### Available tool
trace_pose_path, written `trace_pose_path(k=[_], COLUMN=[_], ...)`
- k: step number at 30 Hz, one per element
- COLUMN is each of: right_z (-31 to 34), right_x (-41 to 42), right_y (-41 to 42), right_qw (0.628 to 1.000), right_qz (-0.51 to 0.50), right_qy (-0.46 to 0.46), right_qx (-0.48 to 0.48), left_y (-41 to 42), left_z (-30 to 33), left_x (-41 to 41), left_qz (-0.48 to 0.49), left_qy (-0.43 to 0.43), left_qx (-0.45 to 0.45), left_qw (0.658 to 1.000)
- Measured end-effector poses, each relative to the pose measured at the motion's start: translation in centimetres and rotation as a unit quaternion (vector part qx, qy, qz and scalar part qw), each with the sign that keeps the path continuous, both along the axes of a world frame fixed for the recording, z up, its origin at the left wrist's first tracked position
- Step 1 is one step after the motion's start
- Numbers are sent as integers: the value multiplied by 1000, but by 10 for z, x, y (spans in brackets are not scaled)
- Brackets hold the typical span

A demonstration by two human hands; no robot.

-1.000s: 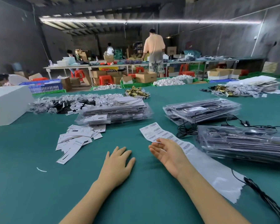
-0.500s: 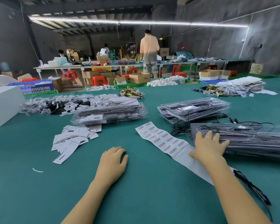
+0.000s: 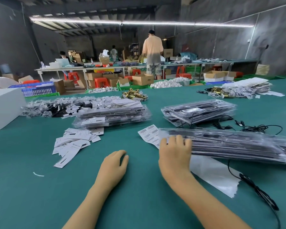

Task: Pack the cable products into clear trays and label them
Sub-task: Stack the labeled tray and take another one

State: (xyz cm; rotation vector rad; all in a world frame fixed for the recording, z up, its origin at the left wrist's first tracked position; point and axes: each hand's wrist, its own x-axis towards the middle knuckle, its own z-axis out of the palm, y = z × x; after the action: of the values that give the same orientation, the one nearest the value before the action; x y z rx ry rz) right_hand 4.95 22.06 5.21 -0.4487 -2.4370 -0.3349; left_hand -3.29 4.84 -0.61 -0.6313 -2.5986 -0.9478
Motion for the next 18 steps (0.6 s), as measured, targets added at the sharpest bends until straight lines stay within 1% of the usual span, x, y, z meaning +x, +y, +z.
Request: trace_pose_path(k=[2, 3, 4, 5, 6, 7, 9, 11, 13, 14, 16, 18], right_z=[-8, -13, -18, -23, -28, -32, -37, -41, -44, -45, -44, -40], right_x=[4, 6, 6, 7, 7, 7, 7, 5, 5, 5, 2, 1], right_y=[-22, -32, -41, -48, -53, -57, -63, -66, -67, -66, -60, -53], right_qw=[997, 994, 990, 987, 983, 980, 975, 967, 958, 954, 944, 928], right_qz=[57, 82, 107, 130, 151, 167, 189, 221, 261, 279, 312, 359], right_qy=[48, 63, 71, 75, 76, 75, 76, 81, 76, 72, 70, 64], right_qx=[32, 44, 55, 63, 69, 77, 90, 93, 91, 88, 84, 80], left_y=[-2, -2, -3, -2, 0, 0, 2, 4, 1, -1, -3, -7], left_z=[3, 4, 6, 9, 14, 18, 24, 25, 26, 27, 28, 28], left_x=[7, 10, 13, 15, 16, 17, 16, 16, 18, 18, 17, 14], left_qz=[17, 22, 20, 8, -3, -14, -42, -98, -148, -158, -152, -131], left_qy=[7, 0, -42, -121, -214, -294, -404, -474, -497, -500, -503, -492], left_qx=[97, 158, 235, 321, 386, 419, 431, 440, 442, 451, 486, 522], left_qw=[995, 987, 971, 939, 897, 859, 806, 756, 732, 722, 698, 684])
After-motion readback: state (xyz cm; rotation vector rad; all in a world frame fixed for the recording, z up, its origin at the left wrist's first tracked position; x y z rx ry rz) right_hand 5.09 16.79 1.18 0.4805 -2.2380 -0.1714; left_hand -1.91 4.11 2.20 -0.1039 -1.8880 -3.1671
